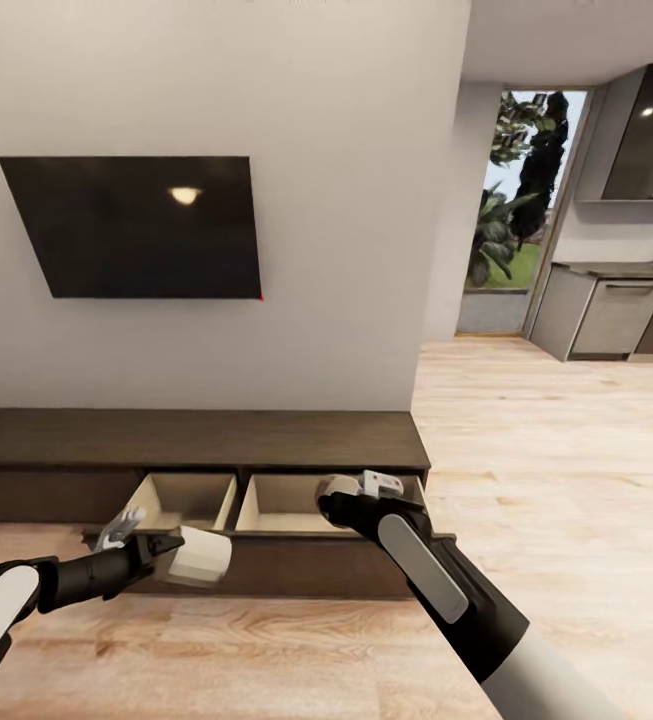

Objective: Place each of the two pumpkins and all three candles from the living room inside a cabinet in the living room (use any cabinet), then make sure every cabinet is closed, and position the cauldron so it is next to a table in the living room.

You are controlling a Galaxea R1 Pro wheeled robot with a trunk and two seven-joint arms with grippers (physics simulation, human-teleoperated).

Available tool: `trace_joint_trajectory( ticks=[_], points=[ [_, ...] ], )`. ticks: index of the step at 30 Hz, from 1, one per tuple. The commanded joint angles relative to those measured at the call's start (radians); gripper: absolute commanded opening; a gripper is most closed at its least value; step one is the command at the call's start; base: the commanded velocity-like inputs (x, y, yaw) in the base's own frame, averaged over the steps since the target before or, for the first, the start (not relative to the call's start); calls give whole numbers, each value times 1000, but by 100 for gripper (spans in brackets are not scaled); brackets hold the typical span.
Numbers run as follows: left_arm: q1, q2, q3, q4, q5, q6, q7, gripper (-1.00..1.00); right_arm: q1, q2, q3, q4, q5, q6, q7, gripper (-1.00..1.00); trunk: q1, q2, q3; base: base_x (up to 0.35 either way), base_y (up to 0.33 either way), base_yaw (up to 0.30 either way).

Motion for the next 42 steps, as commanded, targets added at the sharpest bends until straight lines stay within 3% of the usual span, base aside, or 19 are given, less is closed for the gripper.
trace_joint_trajectory(
  ticks=[1, 9, 14, 19, 25, 30, 34, 42],
  points=[
    [-1, -8, 1, -11, 1, 1, 33, -100, -1, 0, 1, 0, -8, 2, -12, -100, -4, 7, 2, 0, 0, 0],
    [2, -72, -5, -119, -7, -44, 358, -100, -1, 0, 0, 16, -8, 2, -15, -100, -35, 63, 27, 0, 0, 0],
    [3, -96, -16, -205, -20, -46, 482, -100, -1, 1, 0, 19, -6, 23, -17, -100, -54, 98, 43, 0, 0, 0],
    [4, -99, -65, -241, -66, -46, 505, -100, -1, 2, 0, 25, -2, 31, -18, -100, -73, 133, 59, 0, 0, 0],
    [4, -106, -175, -259, -130, -61, 508, -100, -1, 7, 1, 120, 1, 32, -18, -100, -96, 175, 77, 0, 0, 0],
    [4, -168, -228, -261, -186, -74, 503, -100, -1, 9, 0, 184, 2, 32, -19, -100, -104, 189, 84, 0, 0, 0],
    [4, -191, -243, -261, -257, -76, 499, -100, -1, 9, 1, 238, 2, 31, -18, -100, -104, 189, 84, 0, 0, 0],
    [4, -194, -245, -261, -270, -76, 500, -100, -1, 9, 8, 248, 4, 31, -19, -100, -104, 189, 84, 81, 0, 0]
  ],
)
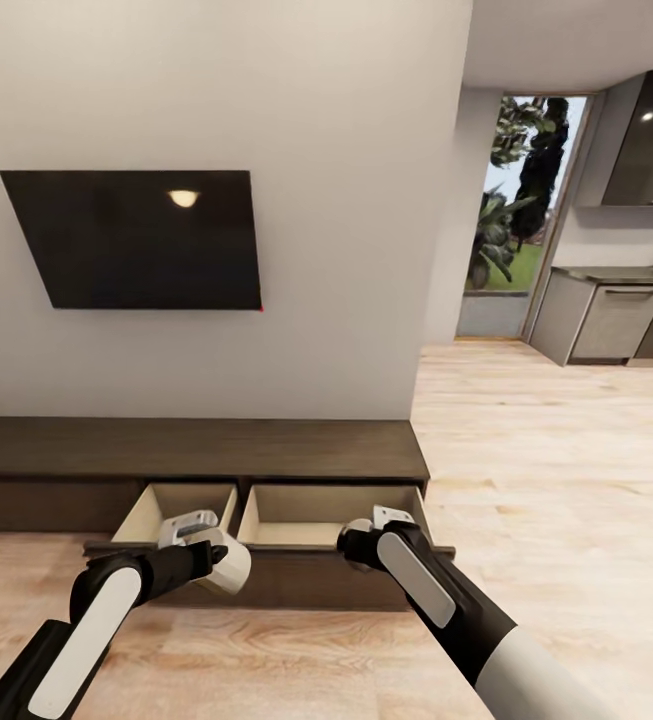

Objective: Place each of the two pumpkins and all three candles from the living room inside a cabinet in the living room (use any cabinet), then make sure every cabinet is closed, and position the cauldron so it is next to a table in the living room.

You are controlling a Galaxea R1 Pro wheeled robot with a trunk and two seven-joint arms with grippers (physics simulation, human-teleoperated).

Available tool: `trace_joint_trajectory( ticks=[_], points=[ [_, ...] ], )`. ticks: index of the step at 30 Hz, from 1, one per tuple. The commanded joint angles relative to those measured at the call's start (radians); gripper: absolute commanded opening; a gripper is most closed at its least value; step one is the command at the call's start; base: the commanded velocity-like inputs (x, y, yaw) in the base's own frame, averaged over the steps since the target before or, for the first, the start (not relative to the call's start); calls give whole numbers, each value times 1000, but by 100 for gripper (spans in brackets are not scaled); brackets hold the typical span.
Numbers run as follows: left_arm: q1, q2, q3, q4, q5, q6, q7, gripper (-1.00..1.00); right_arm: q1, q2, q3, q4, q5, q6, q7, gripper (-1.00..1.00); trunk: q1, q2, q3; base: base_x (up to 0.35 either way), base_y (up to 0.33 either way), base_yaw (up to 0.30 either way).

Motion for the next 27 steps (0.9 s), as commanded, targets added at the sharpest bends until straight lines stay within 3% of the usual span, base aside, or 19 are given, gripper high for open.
trace_joint_trajectory(
  ticks=[1, 27],
  points=[
    [-1, 1, -2, -1, 10, 0, 11, -100, -1, 0, 1, -1, -7, 0, -11, -100, 0, -1, -1, 253, 0, 0],
    [-1, 1, -2, 0, 10, 2, 11, -100, -1, 1, 2, 28, -7, -1, -12, -100, 0, -1, -1, 260, -3, 0]
  ],
)
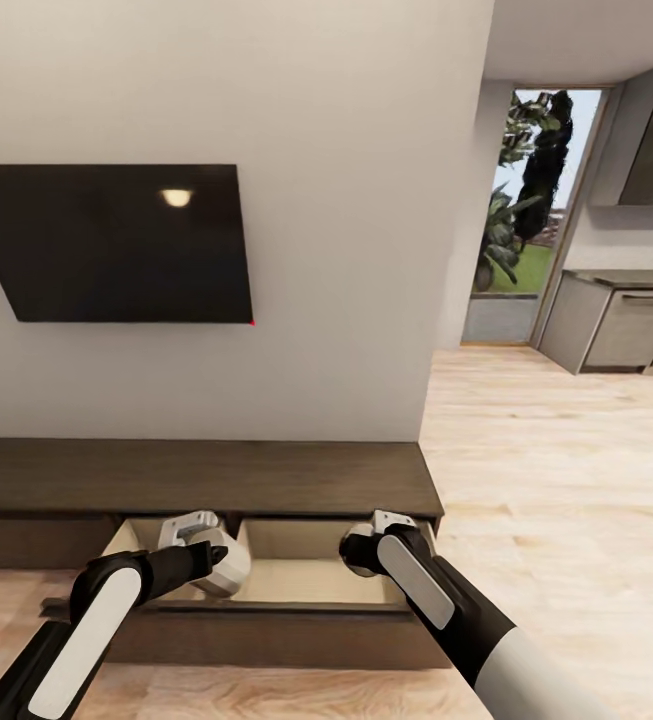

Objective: Place each of the two pumpkins and all three candles from the living room inside a cabinet in the living room (use any cabinet), then make sure every cabinet is closed, and position the cauldron so it is next to a table in the living room.

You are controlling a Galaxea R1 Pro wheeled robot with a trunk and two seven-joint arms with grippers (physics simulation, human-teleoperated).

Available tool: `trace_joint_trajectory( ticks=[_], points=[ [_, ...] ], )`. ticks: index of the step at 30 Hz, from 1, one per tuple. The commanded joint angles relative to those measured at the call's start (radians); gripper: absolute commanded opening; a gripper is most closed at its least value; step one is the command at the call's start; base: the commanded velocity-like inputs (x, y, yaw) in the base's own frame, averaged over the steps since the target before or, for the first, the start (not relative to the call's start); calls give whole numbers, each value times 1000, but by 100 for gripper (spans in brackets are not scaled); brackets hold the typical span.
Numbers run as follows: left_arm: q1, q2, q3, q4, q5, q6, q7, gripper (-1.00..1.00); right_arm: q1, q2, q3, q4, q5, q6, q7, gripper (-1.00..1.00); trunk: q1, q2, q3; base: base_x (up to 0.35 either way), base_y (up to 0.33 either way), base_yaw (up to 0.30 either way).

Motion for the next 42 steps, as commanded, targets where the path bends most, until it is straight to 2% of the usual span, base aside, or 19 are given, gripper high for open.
trace_joint_trajectory(
  ticks=[1, 8, 23, 29, 31, 38, 42],
  points=[
    [-1, 1, -2, -1, 12, -1, 10, -100, -1, 0, 2, -1, -6, 1, -11, -100, 0, -1, -1, 227, -101, 0],
    [-1, 1, -2, -1, 12, -1, 10, -100, -1, 0, 2, 5, -6, 1, -11, -100, 0, -1, -1, 190, -146, 0],
    [-1, -1, -3, 1, 13, -1, 10, -100, -4, 6, 4, 106, 0, -4, -4, -100, 0, -1, -1, 7, -49, 0],
    [-1, -12, -8, 3, 12, -1, 12, -100, -6, 34, 4, 139, 78, -22, 2, -100, 0, -1, -1, 0, 0, 0],
    [-1, -13, -10, 4, 12, -1, 12, -100, -6, 41, 5, 140, 92, -44, 4, -100, 0, -1, -1, 0, 0, 0],
    [-1, -13, -11, 4, 12, -2, 13, -100, -6, 47, 11, 137, 101, -83, 47, -100, 0, -1, -1, 0, 0, 0],
    [0, -13, -11, 4, 12, -2, 14, -100, -5, 52, 27, 139, 100, -85, 107, -100, 0, -1, -1, 0, 0, 0]
  ],
)
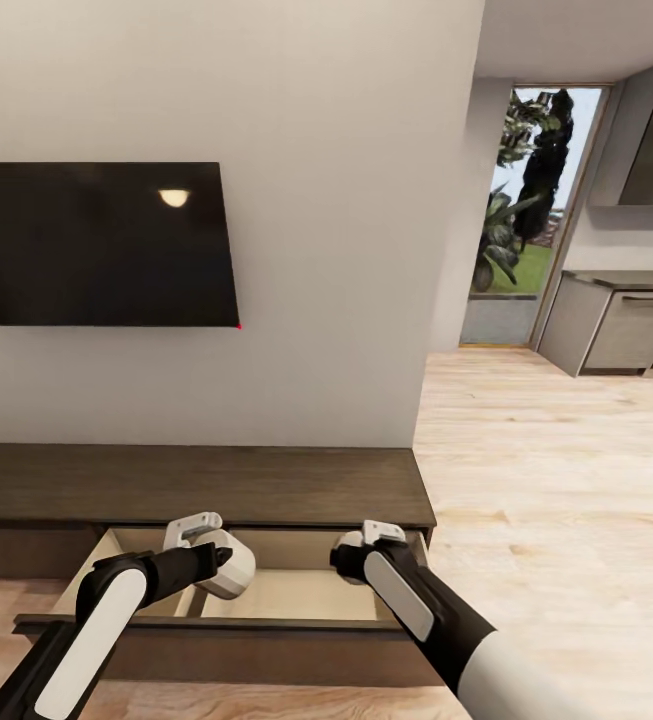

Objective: Place each of the two pumpkins and all three candles from the living room inside a cabinet in the living room (use any cabinet), then make sure every cabinet is closed, and position the cauldron so it is next to a table in the living room.

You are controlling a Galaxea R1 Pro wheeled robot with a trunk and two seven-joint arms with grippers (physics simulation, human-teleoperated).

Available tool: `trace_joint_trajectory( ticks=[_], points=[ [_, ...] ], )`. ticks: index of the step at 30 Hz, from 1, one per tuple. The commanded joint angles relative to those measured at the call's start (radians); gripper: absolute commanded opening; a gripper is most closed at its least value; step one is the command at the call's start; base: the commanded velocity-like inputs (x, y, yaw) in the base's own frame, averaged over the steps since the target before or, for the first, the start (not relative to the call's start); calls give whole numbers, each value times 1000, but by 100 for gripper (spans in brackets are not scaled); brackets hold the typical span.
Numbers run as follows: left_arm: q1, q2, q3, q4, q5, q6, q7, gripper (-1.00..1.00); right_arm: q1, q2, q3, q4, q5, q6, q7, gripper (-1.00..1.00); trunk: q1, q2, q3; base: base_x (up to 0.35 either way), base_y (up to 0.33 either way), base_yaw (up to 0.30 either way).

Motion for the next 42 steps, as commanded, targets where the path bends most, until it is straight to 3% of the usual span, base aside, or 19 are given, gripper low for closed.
trace_joint_trajectory(
  ticks=[1, 12, 26, 35, 42],
  points=[
    [-1, 1, -2, -1, 10, 0, 11, -100, -1, 1, 4, -1, -2, 3, -1, -100, 0, -1, -1, 0, 0, 0],
    [-1, 1, -3, 0, 10, 0, 13, -100, -2, 31, 6, 5, -4, 1, 16, -100, 0, -1, -1, 76, 21, 0],
    [-1, 0, -18, 5, 10, 0, 15, -100, -2, 31, 6, 5, -5, 4, 16, -100, 0, -1, -1, 101, -208, 0],
    [-1, -23, -38, 5, 9, 0, 16, -100, -2, 33, 6, 7, -8, 45, 3, -100, 0, -1, -1, 13, -183, 0],
    [-1, -24, -40, 5, 9, 0, 16, -100, -4, 34, 6, 101, -9, 54, 11, -100, 0, -1, -1, 0, -8, 0]
  ],
)
